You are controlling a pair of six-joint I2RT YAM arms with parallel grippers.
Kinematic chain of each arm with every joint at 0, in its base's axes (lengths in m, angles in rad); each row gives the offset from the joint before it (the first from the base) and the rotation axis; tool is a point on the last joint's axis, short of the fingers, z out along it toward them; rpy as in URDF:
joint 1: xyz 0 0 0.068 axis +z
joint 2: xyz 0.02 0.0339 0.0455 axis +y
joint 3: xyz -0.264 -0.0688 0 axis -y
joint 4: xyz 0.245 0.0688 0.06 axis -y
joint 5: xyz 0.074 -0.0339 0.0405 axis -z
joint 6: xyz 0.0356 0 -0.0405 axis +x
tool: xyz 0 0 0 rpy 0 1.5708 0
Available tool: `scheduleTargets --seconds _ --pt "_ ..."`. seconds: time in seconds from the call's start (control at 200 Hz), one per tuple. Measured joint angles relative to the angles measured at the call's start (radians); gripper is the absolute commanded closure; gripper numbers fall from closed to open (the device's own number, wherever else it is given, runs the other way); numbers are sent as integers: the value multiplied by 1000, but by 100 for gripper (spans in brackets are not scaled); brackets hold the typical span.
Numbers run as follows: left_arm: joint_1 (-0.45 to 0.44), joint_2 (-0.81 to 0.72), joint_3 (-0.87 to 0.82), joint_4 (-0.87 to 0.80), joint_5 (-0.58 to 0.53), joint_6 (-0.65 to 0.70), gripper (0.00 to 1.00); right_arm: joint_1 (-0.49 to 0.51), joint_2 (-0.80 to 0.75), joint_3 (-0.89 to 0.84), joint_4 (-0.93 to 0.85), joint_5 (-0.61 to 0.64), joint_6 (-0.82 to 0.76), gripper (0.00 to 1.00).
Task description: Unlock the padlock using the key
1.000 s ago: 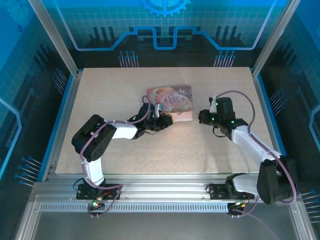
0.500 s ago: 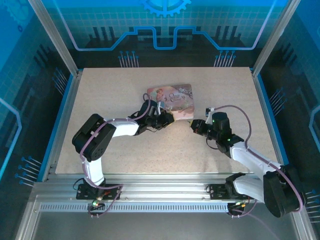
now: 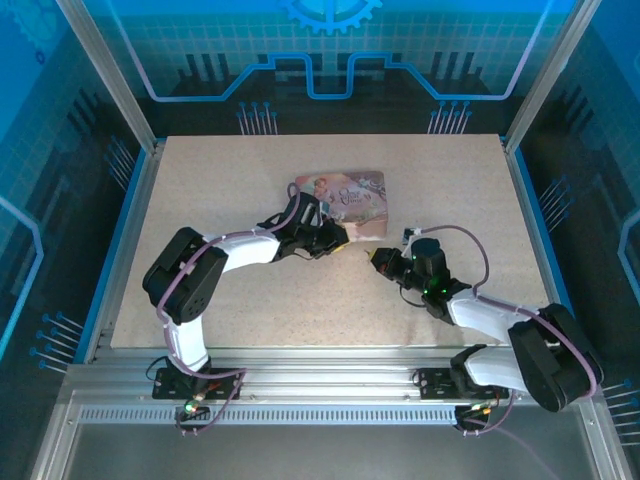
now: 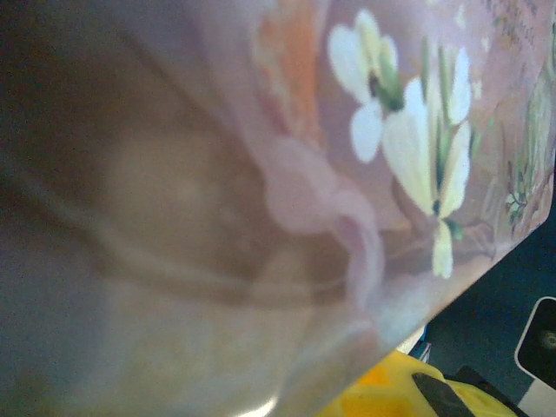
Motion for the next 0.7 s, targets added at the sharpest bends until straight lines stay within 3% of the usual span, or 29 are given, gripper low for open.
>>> scheduleTargets --seconds 0.7 --pt "0 -19 26 -59 -7 -29 95 71 190 -18 305 31 251 100"
